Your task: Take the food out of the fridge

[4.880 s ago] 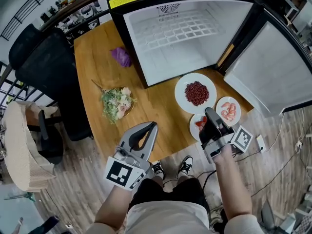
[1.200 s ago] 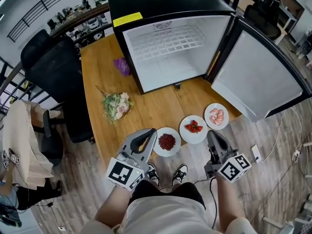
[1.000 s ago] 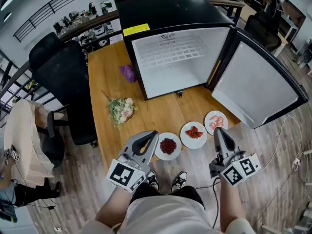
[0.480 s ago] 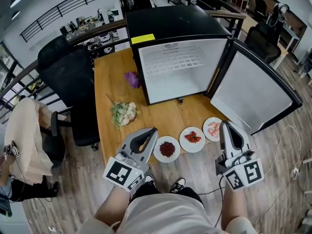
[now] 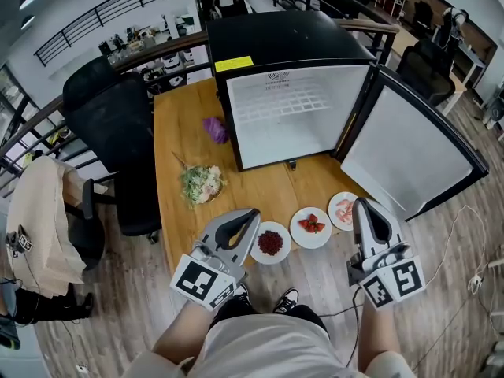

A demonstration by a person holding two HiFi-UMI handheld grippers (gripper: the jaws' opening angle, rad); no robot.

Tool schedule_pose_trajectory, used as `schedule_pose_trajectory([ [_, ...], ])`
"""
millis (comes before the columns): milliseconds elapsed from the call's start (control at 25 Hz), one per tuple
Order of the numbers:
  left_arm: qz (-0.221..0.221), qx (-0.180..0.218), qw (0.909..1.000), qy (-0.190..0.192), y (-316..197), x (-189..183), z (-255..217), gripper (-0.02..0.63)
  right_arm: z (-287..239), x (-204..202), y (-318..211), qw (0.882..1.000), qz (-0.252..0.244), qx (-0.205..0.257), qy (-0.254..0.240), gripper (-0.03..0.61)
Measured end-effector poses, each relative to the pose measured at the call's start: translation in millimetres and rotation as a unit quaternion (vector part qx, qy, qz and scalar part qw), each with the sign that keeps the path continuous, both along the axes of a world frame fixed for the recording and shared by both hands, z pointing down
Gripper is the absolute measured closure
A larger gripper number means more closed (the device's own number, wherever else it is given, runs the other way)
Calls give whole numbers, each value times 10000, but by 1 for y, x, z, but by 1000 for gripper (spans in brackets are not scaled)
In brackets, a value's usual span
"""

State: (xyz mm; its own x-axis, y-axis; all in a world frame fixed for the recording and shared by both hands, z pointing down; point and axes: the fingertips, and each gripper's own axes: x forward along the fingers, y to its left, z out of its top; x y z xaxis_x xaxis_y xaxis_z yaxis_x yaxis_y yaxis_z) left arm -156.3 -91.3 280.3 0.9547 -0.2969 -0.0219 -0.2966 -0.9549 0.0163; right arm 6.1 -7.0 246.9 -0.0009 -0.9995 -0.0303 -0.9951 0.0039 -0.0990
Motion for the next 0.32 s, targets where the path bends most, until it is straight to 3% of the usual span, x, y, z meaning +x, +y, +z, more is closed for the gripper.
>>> schedule_pose_trajectory([
  [320,-10,33,10000,17,-7,-2,-3,606,2,-4,-7,10000,-67,-43,-13,558],
])
